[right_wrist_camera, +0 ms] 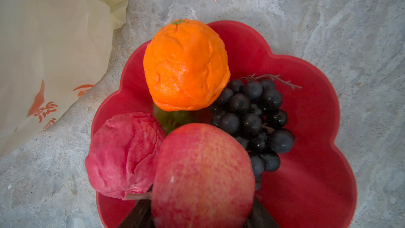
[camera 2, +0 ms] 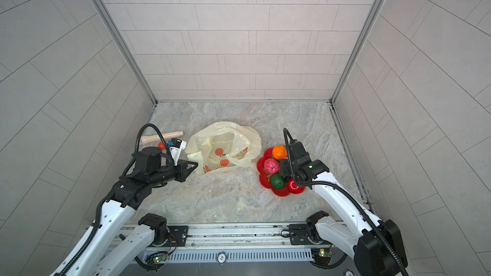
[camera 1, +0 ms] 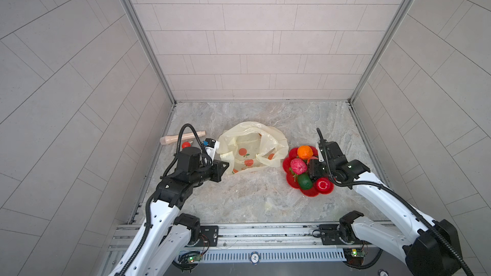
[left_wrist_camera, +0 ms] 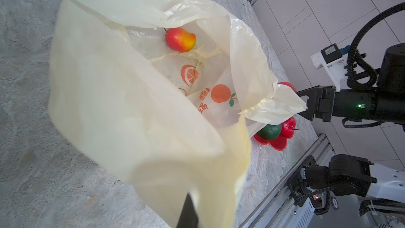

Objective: Take fruits out of the plastic bag
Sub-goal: Place the fake fruit on the plate.

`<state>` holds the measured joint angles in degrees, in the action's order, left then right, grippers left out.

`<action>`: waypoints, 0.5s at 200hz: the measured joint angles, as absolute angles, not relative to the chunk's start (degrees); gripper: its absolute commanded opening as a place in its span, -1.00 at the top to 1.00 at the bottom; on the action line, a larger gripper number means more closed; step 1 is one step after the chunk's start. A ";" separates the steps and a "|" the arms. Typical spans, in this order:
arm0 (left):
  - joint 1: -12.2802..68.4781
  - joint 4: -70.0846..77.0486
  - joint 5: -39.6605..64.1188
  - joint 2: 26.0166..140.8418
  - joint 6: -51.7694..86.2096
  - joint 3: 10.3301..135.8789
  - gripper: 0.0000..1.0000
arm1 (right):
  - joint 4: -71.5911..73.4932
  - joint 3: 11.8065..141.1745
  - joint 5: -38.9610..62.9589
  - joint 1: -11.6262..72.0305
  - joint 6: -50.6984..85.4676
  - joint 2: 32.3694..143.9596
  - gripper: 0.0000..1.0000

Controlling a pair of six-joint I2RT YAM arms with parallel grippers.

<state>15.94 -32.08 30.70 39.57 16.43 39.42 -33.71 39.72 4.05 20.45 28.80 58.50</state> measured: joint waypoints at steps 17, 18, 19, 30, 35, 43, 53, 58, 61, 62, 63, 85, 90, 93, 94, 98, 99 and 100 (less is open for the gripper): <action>16.16 -32.08 30.61 39.35 16.43 39.42 0.92 | -33.67 39.72 4.08 20.45 28.77 58.50 -0.20; 16.19 -32.08 30.59 39.33 16.43 39.42 0.92 | -33.67 39.72 4.08 20.45 28.77 58.50 -0.19; 16.19 -32.08 30.59 39.31 16.43 39.42 0.92 | -33.67 39.72 4.10 20.45 28.77 58.50 -0.19; 16.32 -32.08 30.52 39.00 16.40 39.42 0.92 | -33.67 39.72 4.40 20.45 28.77 58.50 -0.17; 16.40 -32.08 30.46 38.85 16.40 39.40 0.92 | -33.67 39.72 4.58 20.45 28.80 58.50 -0.16; 16.53 -32.08 30.37 38.63 16.43 39.42 0.92 | -33.67 39.72 4.93 20.45 28.80 58.50 -0.17; 16.58 -32.08 30.30 38.44 16.43 39.42 0.92 | -33.67 39.72 5.32 20.45 28.80 58.50 -0.17; 16.60 -32.08 30.26 38.37 16.40 39.42 0.92 | -33.67 39.72 5.45 20.45 28.80 58.50 -0.17; 16.58 -32.10 30.26 38.33 16.40 39.42 0.92 | -33.67 39.72 5.56 20.45 28.80 58.50 -0.17; 16.60 -32.08 30.24 38.33 16.40 39.42 0.92 | -33.67 39.72 5.58 20.45 28.80 58.50 -0.17; 16.60 -32.10 30.24 38.33 16.40 39.42 0.92 | -33.67 39.72 5.58 20.45 28.80 58.50 -0.17; 16.64 -32.10 30.09 38.26 16.40 39.42 0.92 | -33.67 39.72 6.17 20.45 28.80 58.50 -0.17; 16.67 -32.10 30.09 38.26 16.40 39.42 0.92 | -33.67 39.72 6.28 20.45 28.80 58.50 -0.18; 16.67 -32.10 30.09 38.26 16.43 39.42 0.92 | -33.67 39.72 6.35 20.45 28.80 58.50 -0.18; 16.67 -32.10 30.09 38.26 16.40 39.42 0.92 | -33.67 39.72 6.39 20.45 28.80 58.50 -0.18; 16.71 -32.12 30.06 38.24 16.40 39.42 0.92 | -33.67 39.72 6.48 20.45 28.80 58.50 -0.19; 16.71 -32.10 30.04 38.24 16.40 39.42 0.92 | -33.67 39.72 6.48 20.45 28.80 58.50 -0.19; 16.71 -32.10 30.04 38.24 16.40 39.42 0.92 | -33.67 39.72 6.48 20.45 28.80 58.50 -0.19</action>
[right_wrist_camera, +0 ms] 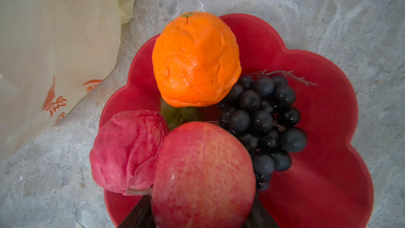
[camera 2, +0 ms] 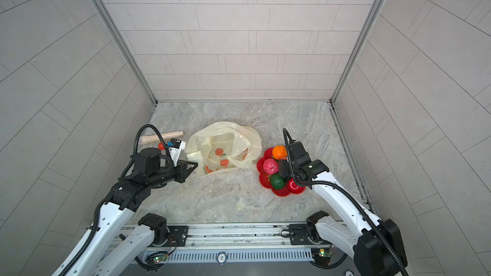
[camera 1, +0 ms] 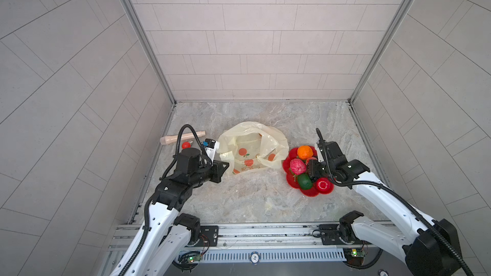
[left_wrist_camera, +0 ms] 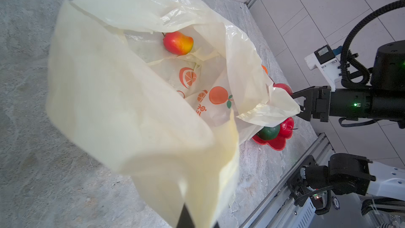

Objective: Take fruits out of the plastic bag
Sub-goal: Place the fake fruit on the plate.

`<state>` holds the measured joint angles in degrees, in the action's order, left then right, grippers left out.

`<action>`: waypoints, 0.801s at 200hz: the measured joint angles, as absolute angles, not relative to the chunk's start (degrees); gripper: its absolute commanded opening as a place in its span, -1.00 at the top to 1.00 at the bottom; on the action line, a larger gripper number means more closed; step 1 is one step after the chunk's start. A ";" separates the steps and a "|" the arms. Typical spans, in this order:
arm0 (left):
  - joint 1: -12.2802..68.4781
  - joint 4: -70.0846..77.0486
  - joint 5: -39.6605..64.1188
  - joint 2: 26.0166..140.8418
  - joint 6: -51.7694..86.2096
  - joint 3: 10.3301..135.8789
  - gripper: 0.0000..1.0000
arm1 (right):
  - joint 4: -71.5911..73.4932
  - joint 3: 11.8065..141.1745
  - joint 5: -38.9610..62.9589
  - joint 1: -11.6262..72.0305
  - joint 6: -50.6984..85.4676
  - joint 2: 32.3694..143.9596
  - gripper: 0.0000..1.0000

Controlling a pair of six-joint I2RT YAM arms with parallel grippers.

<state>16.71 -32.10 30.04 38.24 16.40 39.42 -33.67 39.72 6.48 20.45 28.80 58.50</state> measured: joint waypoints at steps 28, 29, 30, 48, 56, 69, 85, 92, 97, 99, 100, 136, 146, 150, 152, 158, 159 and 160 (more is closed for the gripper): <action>16.99 -32.32 29.65 38.02 16.40 39.42 0.92 | -33.67 39.72 7.18 20.45 28.77 58.50 -0.37; 16.99 -32.34 29.65 38.00 16.40 39.42 0.92 | -33.67 39.72 7.20 20.45 28.75 58.50 -0.37; 17.02 -32.36 29.65 37.98 16.40 39.42 0.92 | -33.67 39.72 7.22 20.45 28.80 58.50 -0.37; 17.17 -32.51 29.39 37.63 16.40 39.42 0.92 | -33.69 39.75 7.49 20.45 28.75 58.50 -0.40; 17.19 -32.53 29.32 37.54 16.40 39.42 0.92 | -33.71 39.77 7.51 20.45 28.75 58.50 -0.40; 17.21 -32.58 29.26 37.52 16.40 39.42 0.92 | -33.78 39.88 7.53 20.45 28.75 58.50 -0.41; 17.26 -32.77 29.17 37.54 16.38 39.42 0.91 | -33.89 40.12 7.60 20.45 28.75 58.50 -0.43; 17.28 -32.86 29.19 37.52 16.38 39.42 0.92 | -33.93 40.23 7.62 20.45 28.75 58.50 -0.44; 17.28 -32.88 29.17 37.52 16.36 39.42 0.91 | -33.98 40.32 7.64 20.45 28.75 58.50 -0.45; 17.28 -32.91 29.17 37.54 16.36 39.42 0.92 | -34.00 40.34 7.68 20.45 28.75 58.50 -0.45; 17.28 -32.88 29.17 37.54 16.36 39.42 0.91 | -34.02 40.36 7.68 20.45 28.75 58.50 -0.46; 17.28 -32.91 29.15 37.54 16.01 39.42 0.92 | -34.52 40.53 7.66 20.45 28.64 57.78 -0.52; 17.28 -32.91 29.12 37.54 15.99 39.42 0.92 | -34.68 40.56 7.64 20.45 28.53 57.47 -0.52; 17.28 -32.91 29.12 37.54 15.99 39.42 0.92 | -34.79 40.60 7.62 20.45 28.53 57.39 -0.52; 17.28 -32.91 29.12 37.54 15.99 39.42 0.91 | -34.83 40.62 7.62 20.45 28.53 57.36 -0.52; 17.28 -32.91 29.10 37.54 15.99 39.42 0.92 | -35.00 40.71 7.53 20.45 28.53 57.25 -0.52; 17.28 -32.91 29.10 37.54 15.99 39.42 0.92 | -35.05 40.71 7.53 20.45 28.51 57.23 -0.52; 17.28 -32.91 29.10 37.54 15.99 39.42 0.92 | -35.05 40.73 7.53 20.45 28.51 57.23 -0.52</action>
